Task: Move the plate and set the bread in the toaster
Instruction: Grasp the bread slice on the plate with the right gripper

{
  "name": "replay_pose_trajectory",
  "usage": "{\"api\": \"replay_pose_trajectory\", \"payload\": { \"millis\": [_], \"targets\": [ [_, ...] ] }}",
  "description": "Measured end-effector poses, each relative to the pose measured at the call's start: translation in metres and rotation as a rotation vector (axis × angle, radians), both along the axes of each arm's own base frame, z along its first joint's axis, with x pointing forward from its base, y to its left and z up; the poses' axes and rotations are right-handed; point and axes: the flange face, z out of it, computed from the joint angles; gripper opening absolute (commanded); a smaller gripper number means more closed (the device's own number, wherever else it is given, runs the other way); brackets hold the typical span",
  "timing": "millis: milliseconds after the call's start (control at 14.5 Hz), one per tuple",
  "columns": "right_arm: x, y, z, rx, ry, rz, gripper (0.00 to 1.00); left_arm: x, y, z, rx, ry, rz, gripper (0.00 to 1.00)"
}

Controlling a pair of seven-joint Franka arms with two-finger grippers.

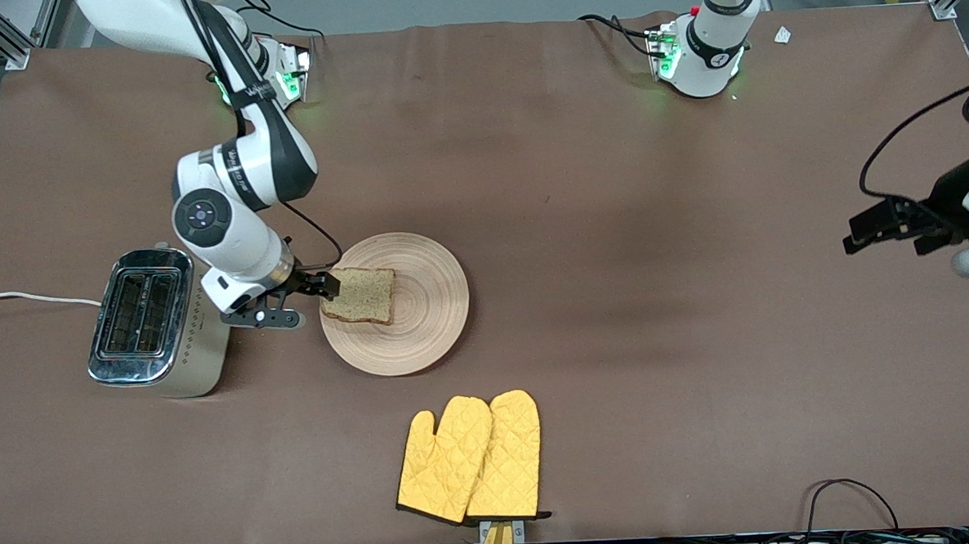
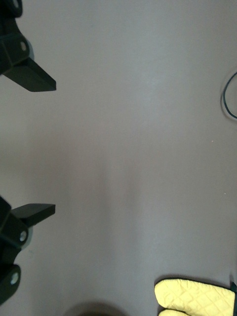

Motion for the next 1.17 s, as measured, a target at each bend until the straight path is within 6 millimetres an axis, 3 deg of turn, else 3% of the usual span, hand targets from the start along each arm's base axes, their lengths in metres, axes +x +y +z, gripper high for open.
{"api": "replay_pose_trajectory", "payload": {
  "millis": [138, 345, 414, 690, 966, 1172],
  "targets": [
    [-0.007, 0.001, -0.016, 0.008, 0.013, -0.013, 1.0, -0.016, -0.01, 0.009, 0.005, -0.02, 0.001, 1.0],
    [-0.015, -0.005, -0.035, 0.01, -0.006, -0.022, 1.0, -0.034, -0.017, 0.003, 0.016, -0.041, -0.009, 1.0],
    [-0.018, -0.007, -0.04, 0.01, -0.013, -0.024, 0.94, -0.037, -0.017, 0.002, 0.018, -0.042, -0.021, 1.0],
    [-0.023, -0.009, -0.047, 0.008, -0.012, -0.027, 0.8, -0.038, -0.008, 0.004, 0.023, -0.047, -0.031, 1.0],
    [-0.024, -0.01, -0.051, 0.005, -0.008, -0.028, 0.76, -0.037, 0.025, 0.007, 0.026, -0.049, 0.002, 1.0],
    [-0.024, -0.01, -0.06, 0.002, -0.013, -0.03, 0.66, -0.042, 0.007, 0.015, 0.029, -0.062, -0.029, 1.0]
  ]
}}
